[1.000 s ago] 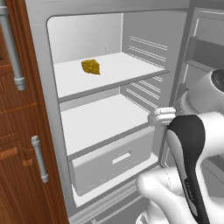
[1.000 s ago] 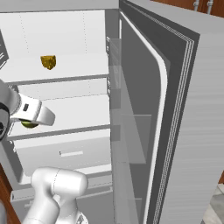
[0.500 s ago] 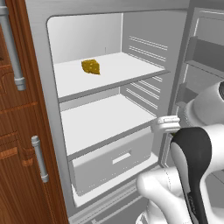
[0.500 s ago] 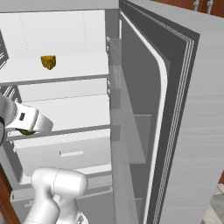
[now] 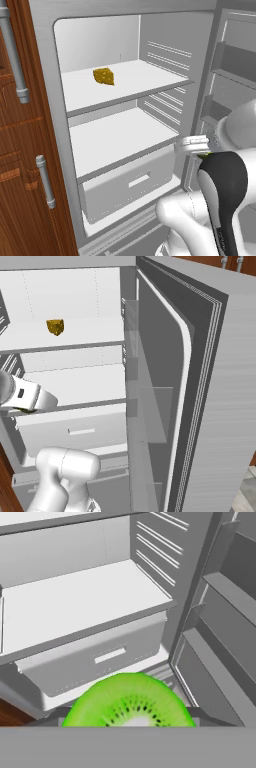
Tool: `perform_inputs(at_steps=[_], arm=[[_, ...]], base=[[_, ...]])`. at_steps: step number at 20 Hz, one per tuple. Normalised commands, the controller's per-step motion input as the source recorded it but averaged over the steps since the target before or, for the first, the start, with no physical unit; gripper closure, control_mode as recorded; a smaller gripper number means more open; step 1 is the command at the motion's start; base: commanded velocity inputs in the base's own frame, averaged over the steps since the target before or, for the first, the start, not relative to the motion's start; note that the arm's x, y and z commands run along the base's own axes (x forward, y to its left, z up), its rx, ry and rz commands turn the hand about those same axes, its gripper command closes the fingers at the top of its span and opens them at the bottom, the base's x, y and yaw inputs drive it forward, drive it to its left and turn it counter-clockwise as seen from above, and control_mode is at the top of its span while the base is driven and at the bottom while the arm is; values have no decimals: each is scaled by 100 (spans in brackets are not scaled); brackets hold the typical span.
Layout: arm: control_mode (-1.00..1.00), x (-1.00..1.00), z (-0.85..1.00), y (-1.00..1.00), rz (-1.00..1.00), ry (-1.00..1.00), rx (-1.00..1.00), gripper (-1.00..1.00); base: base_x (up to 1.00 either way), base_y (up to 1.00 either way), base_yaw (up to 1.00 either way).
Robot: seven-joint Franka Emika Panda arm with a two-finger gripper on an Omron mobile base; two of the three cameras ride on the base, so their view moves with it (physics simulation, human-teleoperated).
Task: Pick up the pear and kiwi from the fridge and place one fruit on each plate on the dining counter.
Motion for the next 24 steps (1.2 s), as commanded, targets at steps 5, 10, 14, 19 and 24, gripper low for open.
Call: perform_inputs(at_steps=[5,10,14,19,24], arm=[[100,-15,0,0,0,-2,0,100],[100,0,0,0,0,0,0,100],[100,0,0,0,0,0,0,100],[100,0,0,0,0,0,0,100],[100,0,0,0,0,0,0,100]], base=[[-76,7,0],[-99,30,-9],[-85,31,-18],[-85,14,-26],[-80,0,-49]])
